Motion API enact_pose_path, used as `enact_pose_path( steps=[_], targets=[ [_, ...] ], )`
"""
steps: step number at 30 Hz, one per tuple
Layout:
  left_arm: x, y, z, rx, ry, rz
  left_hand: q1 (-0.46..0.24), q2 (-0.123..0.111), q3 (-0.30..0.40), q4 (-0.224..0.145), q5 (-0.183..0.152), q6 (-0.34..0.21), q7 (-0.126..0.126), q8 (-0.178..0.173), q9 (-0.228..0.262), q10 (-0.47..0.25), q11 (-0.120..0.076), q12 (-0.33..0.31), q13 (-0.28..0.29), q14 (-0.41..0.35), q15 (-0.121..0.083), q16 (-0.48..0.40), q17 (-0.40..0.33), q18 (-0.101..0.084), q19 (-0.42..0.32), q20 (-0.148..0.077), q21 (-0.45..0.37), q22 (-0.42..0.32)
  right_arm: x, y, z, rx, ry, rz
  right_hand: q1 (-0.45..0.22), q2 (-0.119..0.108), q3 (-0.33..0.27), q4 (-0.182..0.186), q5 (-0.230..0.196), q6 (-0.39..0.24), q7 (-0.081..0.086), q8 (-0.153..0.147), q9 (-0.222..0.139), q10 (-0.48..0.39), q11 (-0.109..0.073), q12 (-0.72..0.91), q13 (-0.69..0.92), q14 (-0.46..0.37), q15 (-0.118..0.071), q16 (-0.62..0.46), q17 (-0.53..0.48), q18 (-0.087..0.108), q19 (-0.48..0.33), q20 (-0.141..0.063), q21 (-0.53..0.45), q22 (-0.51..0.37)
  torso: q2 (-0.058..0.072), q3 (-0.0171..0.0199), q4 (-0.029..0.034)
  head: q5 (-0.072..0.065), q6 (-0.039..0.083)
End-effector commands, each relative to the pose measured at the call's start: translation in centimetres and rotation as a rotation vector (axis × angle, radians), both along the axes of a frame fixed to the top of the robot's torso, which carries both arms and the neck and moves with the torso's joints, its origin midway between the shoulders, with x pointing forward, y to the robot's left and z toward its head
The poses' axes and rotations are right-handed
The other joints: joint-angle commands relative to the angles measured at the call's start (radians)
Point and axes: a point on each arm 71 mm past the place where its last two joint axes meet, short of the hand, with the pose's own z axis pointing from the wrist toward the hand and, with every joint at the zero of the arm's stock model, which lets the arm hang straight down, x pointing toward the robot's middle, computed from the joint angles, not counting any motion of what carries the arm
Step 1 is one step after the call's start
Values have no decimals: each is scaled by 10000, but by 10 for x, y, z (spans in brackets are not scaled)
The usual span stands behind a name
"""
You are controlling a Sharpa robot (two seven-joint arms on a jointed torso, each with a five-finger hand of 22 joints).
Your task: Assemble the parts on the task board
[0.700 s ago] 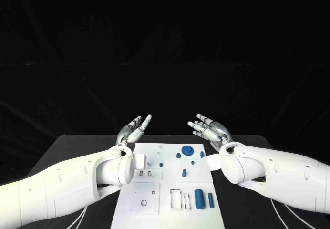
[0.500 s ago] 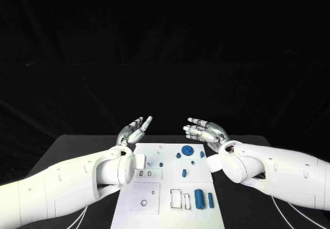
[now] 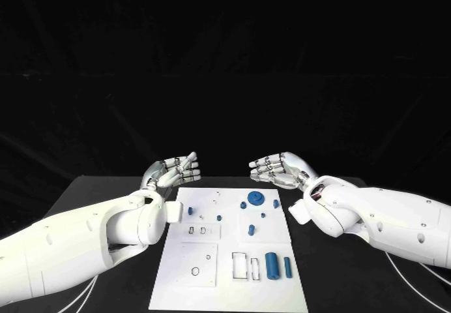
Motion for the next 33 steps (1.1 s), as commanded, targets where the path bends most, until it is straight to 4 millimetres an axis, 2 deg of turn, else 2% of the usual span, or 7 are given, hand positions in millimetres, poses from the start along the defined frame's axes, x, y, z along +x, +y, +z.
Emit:
enact_pose_path(
  steps=[1, 8, 17, 20, 24, 29, 33],
  targets=[
    [-3, -2, 8, -19, -299, -625, 158, -33, -28, -94, 9, 204, 84, 17, -31, 364, -118, 70, 3, 245, -94, 41, 27, 180, 127, -14, 135, 61, -1, 3, 4, -1795, -813, 598, 1, -497, 706, -303, 124, 1340, -5, 83, 21, 1518, -387, -157, 44, 1540, -429, 90, 85, 244, 1044, -270, 545, 156, 210, -39, 57, -44, -8],
    [-10, 3, 24, -90, -435, -961, 405, -82, -178, -203, 12, 775, 62, 38, -91, 1181, -322, 70, 2, 913, -303, 104, 155, 364, 440, -39, 575, 273, 6, 5, 16, -4165, -1620, 1045, -189, -878, 814, -370, 603, 1830, -211, 34, 59, 2262, -628, -395, 66, 2597, -766, 165, 270, 234, 1875, -642, 1025, 333, 576, -88, 136, -142, 58],
    [-24, 4, 46, -237, -703, -1546, 620, -112, -322, -315, 11, 1084, -24, -51, -157, 1521, -418, -100, -41, 1371, -431, 137, 301, 424, 750, -139, 1088, 538, 11, 15, 30, -7865, -3159, 1219, -367, -1320, 123, -237, 1473, 2540, -652, 172, 235, 3079, -1138, -462, 233, 5159, -1595, 1415, 1446, 209, 4065, -1578, 2963, 1366, 1076, -214, 296, -330, 39],
    [-27, 3, 50, -314, -771, -1685, 634, -109, -330, -321, 11, 1090, -26, -65, -164, 1522, -417, -123, -48, 1360, -427, 115, 303, 423, 757, -148, 1117, 555, 10, 18, 32, -8622, -3507, 1044, -385, -1378, 21, -123, 1484, 2549, -675, 87, 269, 3019, -1189, -518, 265, 5563, -1703, 2062, 2066, 191, 4377, -1743, 3513, 1729, 1212, -249, 342, -372, 122],
    [-29, 1, 56, -395, -864, -1832, 641, -107, -336, -325, 11, 1094, -26, -75, -168, 1524, -416, -138, -52, 1352, -424, 99, 304, 421, 760, -153, 1136, 565, 10, 23, 34, -9435, -3775, 889, -456, -1519, -151, 99, 1283, 2368, -717, -102, 281, 2674, -1211, -507, 317, 5536, -1741, 3094, 2938, 183, 4567, -1809, 4076, 2145, 1368, -282, 392, -400, 89],
    [-31, -1, 61, -450, -953, -1940, 635, -98, -348, -316, 10, 1103, -22, -87, -173, 1527, -413, -159, -58, 1344, -420, 79, 305, 420, 763, -161, 1163, 580, 9, 30, 35, -9857, -3953, 904, -302, -1542, -256, 426, 1313, 2345, -732, -202, 381, 2301, -1174, -403, 501, 5498, -1747, 5152, 4691, -191, 5539, -1847, 6589, 5212, 1506, -296, 433, -463, 55],
    [-32, -2, 66, -476, -1038, -1994, 628, -93, -357, -309, 10, 1109, -20, -93, -176, 1530, -411, -170, -62, 1342, -418, 69, 307, 419, 764, -165, 1177, 588, 10, 36, 34, -10039, -4053, 975, -186, -1593, -327, 629, 1334, 2308, -730, -269, 446, 2075, -1144, -279, 624, 5368, -1742, 6547, 6070, -336, 5757, -1820, 7595, 6482, 1604, -308, 459, -493, 71]
  ],
)
